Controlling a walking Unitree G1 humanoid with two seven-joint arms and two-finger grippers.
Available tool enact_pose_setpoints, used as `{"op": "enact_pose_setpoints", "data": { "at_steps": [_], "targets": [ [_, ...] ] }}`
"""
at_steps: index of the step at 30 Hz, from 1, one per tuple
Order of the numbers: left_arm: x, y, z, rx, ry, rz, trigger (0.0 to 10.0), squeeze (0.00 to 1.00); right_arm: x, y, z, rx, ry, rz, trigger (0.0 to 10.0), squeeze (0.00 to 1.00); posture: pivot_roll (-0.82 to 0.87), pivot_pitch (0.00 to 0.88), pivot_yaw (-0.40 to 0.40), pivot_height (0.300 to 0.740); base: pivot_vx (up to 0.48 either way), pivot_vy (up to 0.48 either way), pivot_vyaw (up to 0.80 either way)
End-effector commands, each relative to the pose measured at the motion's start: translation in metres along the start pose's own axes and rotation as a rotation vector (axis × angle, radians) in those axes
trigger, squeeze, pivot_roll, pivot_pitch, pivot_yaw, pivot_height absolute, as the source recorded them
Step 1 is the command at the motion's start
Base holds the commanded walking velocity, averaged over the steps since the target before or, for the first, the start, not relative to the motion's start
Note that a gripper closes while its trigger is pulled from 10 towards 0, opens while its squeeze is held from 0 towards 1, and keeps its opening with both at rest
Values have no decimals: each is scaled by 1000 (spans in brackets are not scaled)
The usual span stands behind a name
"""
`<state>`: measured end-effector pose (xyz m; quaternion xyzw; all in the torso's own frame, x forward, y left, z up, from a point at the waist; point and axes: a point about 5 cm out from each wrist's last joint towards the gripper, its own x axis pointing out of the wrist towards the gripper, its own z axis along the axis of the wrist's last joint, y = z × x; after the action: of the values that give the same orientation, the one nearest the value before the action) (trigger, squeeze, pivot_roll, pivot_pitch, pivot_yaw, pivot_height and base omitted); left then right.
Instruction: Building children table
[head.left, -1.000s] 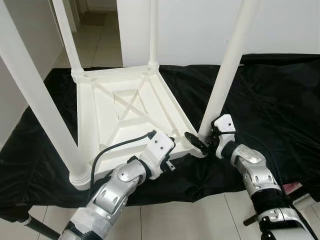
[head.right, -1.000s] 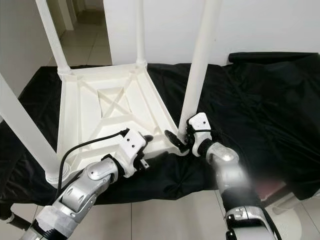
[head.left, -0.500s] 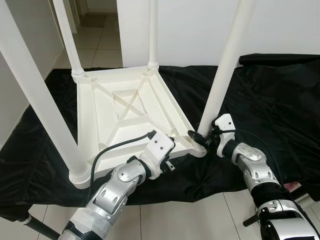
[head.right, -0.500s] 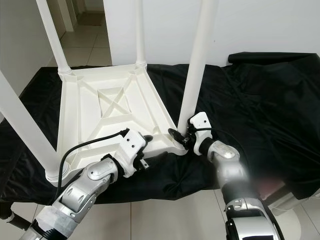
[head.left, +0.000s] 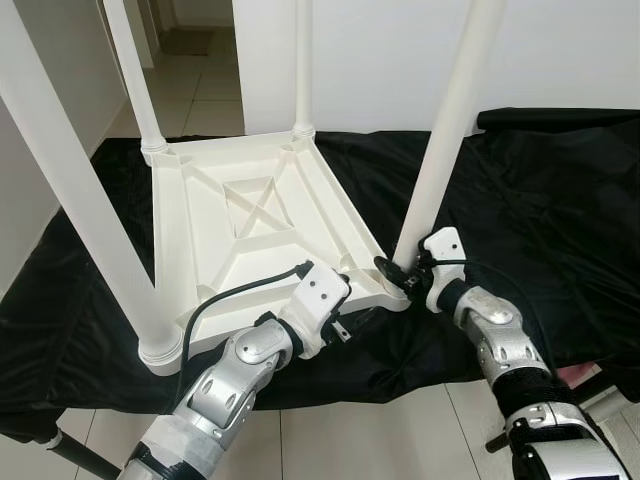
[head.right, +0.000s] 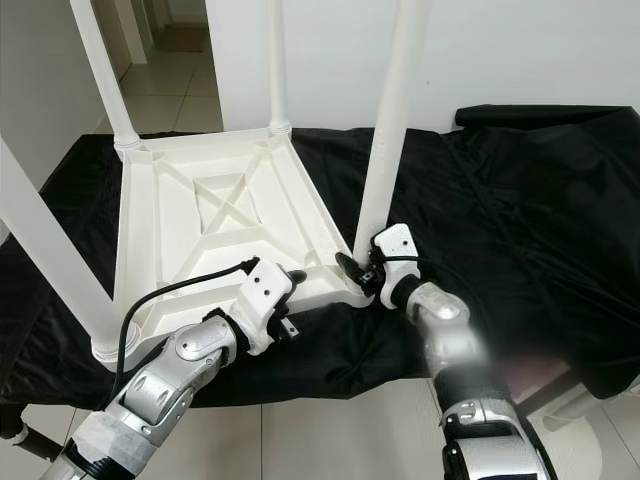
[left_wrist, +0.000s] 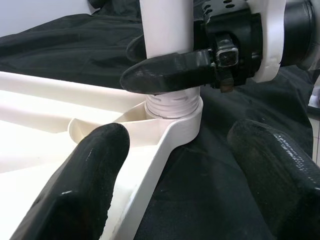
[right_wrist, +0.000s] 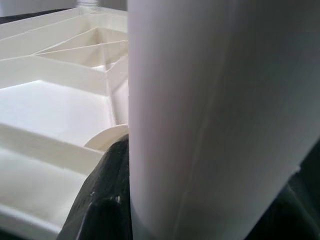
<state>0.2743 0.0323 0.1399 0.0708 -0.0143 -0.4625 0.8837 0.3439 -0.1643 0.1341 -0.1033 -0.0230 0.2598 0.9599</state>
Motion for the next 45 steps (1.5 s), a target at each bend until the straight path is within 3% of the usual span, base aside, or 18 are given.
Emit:
{"op": "enact_pose_setpoints", "data": {
  "at_steps": [1, 7, 12, 14, 18, 20, 22, 23, 26, 35, 40, 41, 42, 43, 45],
  "targets": [
    [0, -5, 1, 9, -1, -72, 10000, 0, 2, 9, -2, -60, 44, -51, 10000, 0, 10, 0, -12, 740, 0, 0, 0],
    [-1, -4, 0, 10, 3, -69, 10000, 0, 2, 19, 1, -46, 29, -100, 10000, 0, 9, 0, -11, 740, 0, 0, 0],
    [-3, -4, -1, 8, 5, -67, 10000, 0, 0, 28, 1, 25, 17, -189, 10000, 0, 10, 0, -14, 740, 0, 0, 0],
    [-3, -5, -1, 2, 6, -66, 10000, 0, -4, 37, -1, 121, 32, -352, 10000, 0, 7, 0, -9, 740, 0, 0, 0],
    [-3, -5, -1, -1, 7, -67, 10000, 0, -5, 39, -2, 137, 40, -422, 10000, 0, 5, 0, -8, 740, 0, 0, 0],
    [-4, -5, -1, -1, 7, -67, 10000, 0, -12, 42, -5, 157, 73, -622, 10000, 0, 3, 0, -4, 740, 0, 0, 0],
    [-4, -5, -1, -1, 7, -67, 10000, 0, -12, 42, -5, 157, 73, -622, 10000, 0, 3, 0, -4, 740, 0, 0, 0],
    [-3, -5, -1, -1, 7, -68, 10000, 0, -13, 48, -6, 179, 88, -687, 10000, 0, 3, 1, 1, 740, 0, 0, 0],
    [-3, -5, -1, -3, 8, -71, 10000, 0, -11, 59, -2, 203, 82, -677, 10000, 0, -5, 4, 9, 740, 0, 0, 0],
    [-3, -4, 0, -1, 8, -72, 10000, 0, -12, 61, 3, 204, 76, -666, 10000, 0, -1, 7, 8, 740, 0, 0, 0],
    [-3, -3, 0, 3, 9, -70, 10000, 0, -11, 61, 6, 248, 61, -650, 10000, 0, 0, 11, -1, 740, 0, 0, 0],
    [-3, -3, -1, 4, 9, -69, 10000, 0, -10, 62, 8, 253, 56, -645, 10000, 792, 0, 10, -4, 740, 0, 0, 0],
    [-3, -3, -1, 4, 9, -69, 10000, 0, -10, 62, 8, 253, 56, -645, 10000, 792, 0, 10, -4, 740, 0, 0, 0],
    [-2, -3, -1, 5, 8, -66, 10000, 0, -10, 63, 9, 247, 46, -627, 10000, 1000, 1, 6, -7, 740, 0, 0, 0],
    [-2, -2, 0, 5, 5, -63, 10000, 0, -10, 65, 11, 239, 34, -613, 10000, 1000, 2, 3, -8, 740, 0, 0, 0]
  ]
}}
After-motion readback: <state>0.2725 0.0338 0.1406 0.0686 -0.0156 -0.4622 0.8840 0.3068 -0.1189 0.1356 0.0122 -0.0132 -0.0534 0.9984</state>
